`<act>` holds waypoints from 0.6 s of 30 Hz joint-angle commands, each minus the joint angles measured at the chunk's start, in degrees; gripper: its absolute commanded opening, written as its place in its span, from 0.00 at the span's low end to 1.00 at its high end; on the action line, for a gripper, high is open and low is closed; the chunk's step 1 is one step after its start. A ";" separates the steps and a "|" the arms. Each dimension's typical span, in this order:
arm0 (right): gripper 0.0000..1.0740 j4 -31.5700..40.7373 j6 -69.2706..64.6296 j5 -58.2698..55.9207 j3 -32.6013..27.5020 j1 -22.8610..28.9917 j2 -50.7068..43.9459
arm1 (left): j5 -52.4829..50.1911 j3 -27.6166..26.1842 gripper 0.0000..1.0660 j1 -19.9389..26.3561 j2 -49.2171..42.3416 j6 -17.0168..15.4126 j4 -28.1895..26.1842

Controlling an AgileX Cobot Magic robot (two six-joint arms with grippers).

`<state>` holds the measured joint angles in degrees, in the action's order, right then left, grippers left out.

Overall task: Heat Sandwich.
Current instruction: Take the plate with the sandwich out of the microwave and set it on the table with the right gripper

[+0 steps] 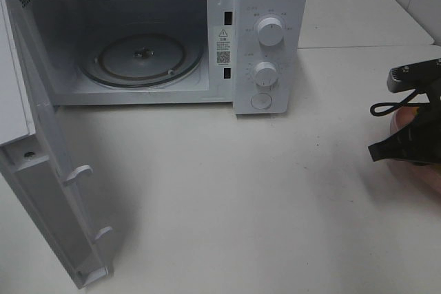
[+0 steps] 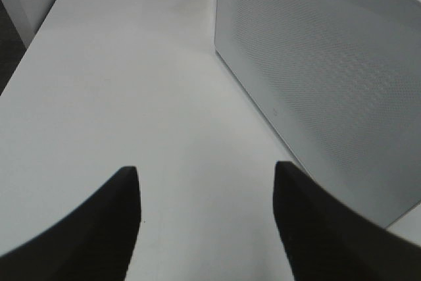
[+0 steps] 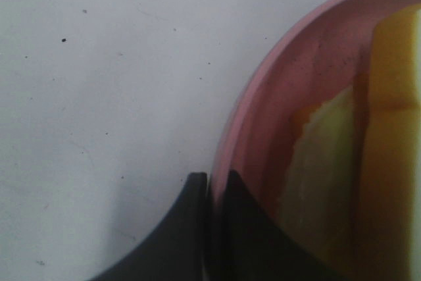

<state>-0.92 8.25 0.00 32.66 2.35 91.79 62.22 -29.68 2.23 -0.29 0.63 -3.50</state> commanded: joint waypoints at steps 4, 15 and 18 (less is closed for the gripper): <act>0.18 -0.29 -0.23 1.55 0.40 -0.34 0.29 | -1.03 0.17 0.54 -0.17 -0.29 -0.23 0.11; 0.59 -0.29 -0.17 1.43 0.40 -0.29 0.23 | -1.03 0.17 0.54 -0.17 -0.29 -0.23 0.11; 0.59 -0.29 -0.17 0.86 0.40 -0.17 0.23 | -1.03 0.17 0.54 -0.17 -0.29 -0.23 0.11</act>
<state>-0.92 8.25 1.09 32.77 2.35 92.13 62.22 -29.68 2.23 -0.29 0.63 -3.50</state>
